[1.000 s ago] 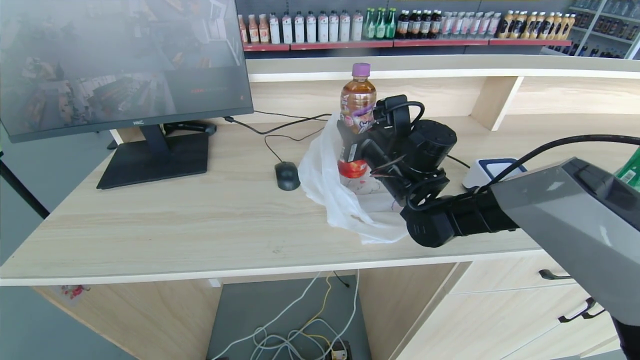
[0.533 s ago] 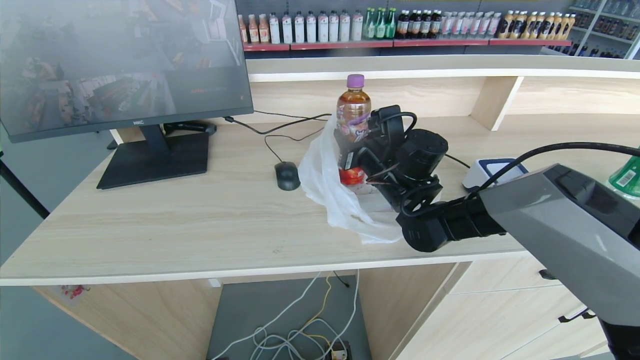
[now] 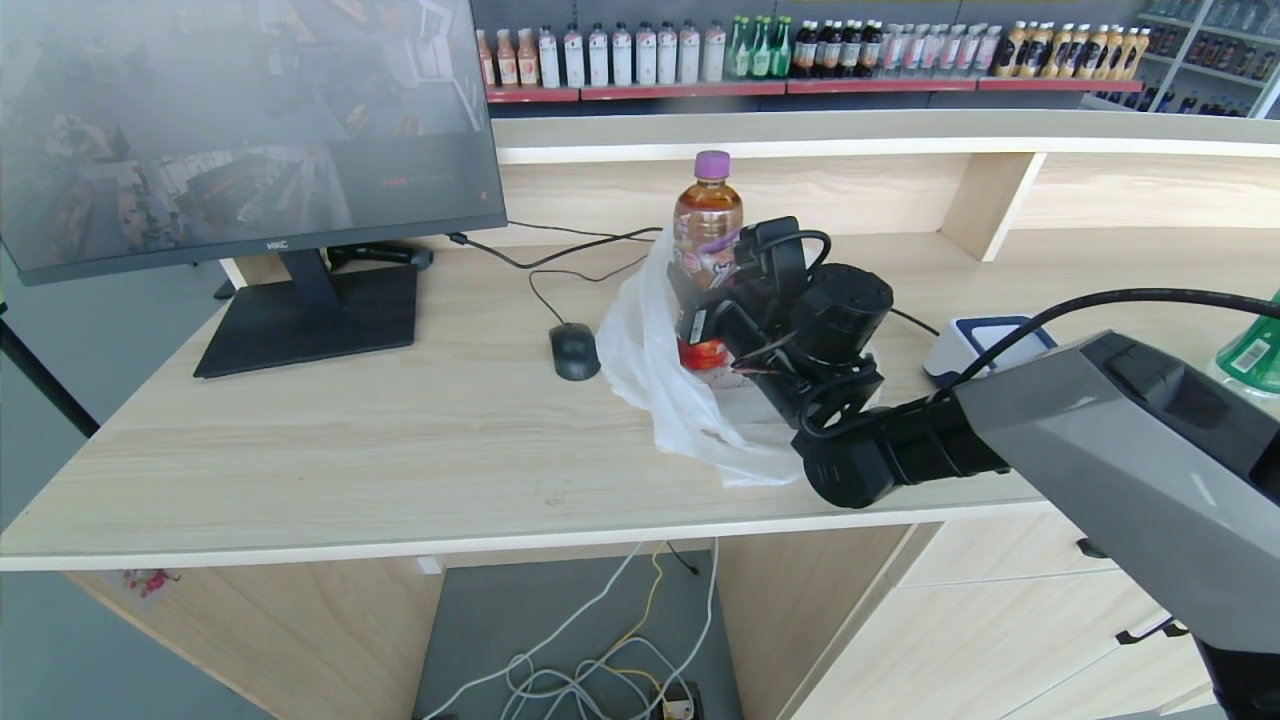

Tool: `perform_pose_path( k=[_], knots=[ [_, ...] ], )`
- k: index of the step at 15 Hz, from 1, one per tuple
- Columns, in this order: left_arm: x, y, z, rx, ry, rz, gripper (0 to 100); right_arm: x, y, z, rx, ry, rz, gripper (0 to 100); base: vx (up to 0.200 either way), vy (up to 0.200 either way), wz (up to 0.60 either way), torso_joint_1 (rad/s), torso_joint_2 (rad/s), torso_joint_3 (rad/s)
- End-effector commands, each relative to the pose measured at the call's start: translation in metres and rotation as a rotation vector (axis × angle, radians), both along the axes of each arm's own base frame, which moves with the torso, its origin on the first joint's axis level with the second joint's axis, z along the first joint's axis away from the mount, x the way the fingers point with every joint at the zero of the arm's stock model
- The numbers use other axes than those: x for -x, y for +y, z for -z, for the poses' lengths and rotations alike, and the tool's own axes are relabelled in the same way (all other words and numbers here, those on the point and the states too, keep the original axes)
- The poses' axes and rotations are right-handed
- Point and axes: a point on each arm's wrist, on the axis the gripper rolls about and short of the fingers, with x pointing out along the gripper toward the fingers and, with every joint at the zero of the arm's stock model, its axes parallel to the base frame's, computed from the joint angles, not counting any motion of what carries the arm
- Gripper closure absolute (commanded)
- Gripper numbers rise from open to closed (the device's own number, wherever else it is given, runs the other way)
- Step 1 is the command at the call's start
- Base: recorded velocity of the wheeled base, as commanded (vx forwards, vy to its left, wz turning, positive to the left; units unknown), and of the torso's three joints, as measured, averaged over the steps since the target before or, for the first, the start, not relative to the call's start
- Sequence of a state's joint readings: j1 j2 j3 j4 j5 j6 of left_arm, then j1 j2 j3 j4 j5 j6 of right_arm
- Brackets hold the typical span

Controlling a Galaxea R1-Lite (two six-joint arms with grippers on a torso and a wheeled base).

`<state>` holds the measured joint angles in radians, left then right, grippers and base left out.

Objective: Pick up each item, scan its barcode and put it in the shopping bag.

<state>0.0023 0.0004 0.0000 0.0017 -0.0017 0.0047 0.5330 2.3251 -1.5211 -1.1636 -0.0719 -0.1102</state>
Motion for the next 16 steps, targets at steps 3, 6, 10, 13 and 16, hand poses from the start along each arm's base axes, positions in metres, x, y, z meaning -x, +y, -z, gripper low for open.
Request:
perform_pose_path(
  k=[3, 6, 10, 13, 16],
  knots=[
    [0.000, 0.000, 0.000, 0.000, -0.001, -0.002, 0, -0.001, -0.001, 0.003, 0.006, 0.010, 0.002, 100, 0.000, 0.000, 0.00, 0.000, 0.00, 0.000],
    [0.000, 0.000, 0.000, 0.000, -0.001, -0.001, 0, -0.001, -0.002, 0.009, 0.020, 0.032, 0.007, 100, 0.000, 0.000, 0.00, 0.000, 0.00, 0.000],
    [0.000, 0.000, 0.000, 0.000, -0.001, -0.001, 0, -0.001, -0.002, 0.016, 0.035, 0.057, 0.007, 100, 0.000, 0.000, 0.00, 0.000, 0.00, 0.000],
    [0.000, 0.000, 0.000, 0.000, -0.001, -0.001, 0, -0.001, -0.002, 0.019, 0.038, 0.062, 0.007, 100, 0.000, 0.000, 0.00, 0.000, 0.00, 0.000],
    [0.000, 0.000, 0.000, 0.000, -0.001, -0.001, 0, -0.001, -0.002, 0.019, 0.039, 0.063, 0.006, 100, 0.000, 0.000, 0.00, 0.000, 0.00, 0.000]
  ],
)
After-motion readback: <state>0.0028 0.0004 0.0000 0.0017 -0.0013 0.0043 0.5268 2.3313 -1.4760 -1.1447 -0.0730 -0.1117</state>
